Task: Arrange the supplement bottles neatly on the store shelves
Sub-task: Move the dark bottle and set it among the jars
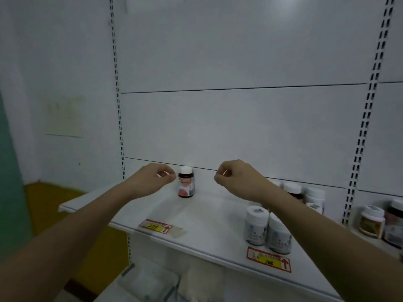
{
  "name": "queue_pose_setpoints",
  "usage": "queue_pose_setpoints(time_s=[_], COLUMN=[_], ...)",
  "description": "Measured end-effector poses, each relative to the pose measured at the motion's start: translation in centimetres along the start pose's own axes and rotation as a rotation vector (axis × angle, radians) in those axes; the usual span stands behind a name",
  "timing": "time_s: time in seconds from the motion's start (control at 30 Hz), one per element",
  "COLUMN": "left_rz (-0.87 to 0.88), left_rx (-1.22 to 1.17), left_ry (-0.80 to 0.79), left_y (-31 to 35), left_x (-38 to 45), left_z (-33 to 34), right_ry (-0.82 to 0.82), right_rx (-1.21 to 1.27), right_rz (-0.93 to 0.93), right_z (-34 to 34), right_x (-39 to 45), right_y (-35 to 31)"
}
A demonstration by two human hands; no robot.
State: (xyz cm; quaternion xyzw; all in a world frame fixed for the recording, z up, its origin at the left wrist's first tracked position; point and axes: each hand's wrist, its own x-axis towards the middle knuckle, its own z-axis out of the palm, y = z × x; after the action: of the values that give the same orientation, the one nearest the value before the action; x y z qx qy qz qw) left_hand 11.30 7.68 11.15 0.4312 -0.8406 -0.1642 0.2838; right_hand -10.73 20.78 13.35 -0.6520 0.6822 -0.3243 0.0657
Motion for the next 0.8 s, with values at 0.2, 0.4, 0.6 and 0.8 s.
queue_pose_setpoints(time_s=[0.2,0.4,0.6,0.8], left_rz=[0.012,0.086,0.138,0.137], left_rx=[0.003,-0.023,-0.118,-0.238], left_ry=[-0.053,-0.156,-0.183,-0.215], left_y=[-8.7,-15.1,-17.8,-18.5], left_x=[4.3,10.0,13.6,14.4], left_z=[1.1,1.4,1.4,2.7], right_ry=[0.004,0.091,0.174,0.182], right_rx=[-0.069,-0.09,-0.17,-0.186], right_rz=[0.085,0.24,0.313,0.376], right_z=[6.0,12.8,16.1,17.7], right_x=[5.9,13.7,19.3,21.5], right_y=[-1.0,-1.2,-0.8,0.0])
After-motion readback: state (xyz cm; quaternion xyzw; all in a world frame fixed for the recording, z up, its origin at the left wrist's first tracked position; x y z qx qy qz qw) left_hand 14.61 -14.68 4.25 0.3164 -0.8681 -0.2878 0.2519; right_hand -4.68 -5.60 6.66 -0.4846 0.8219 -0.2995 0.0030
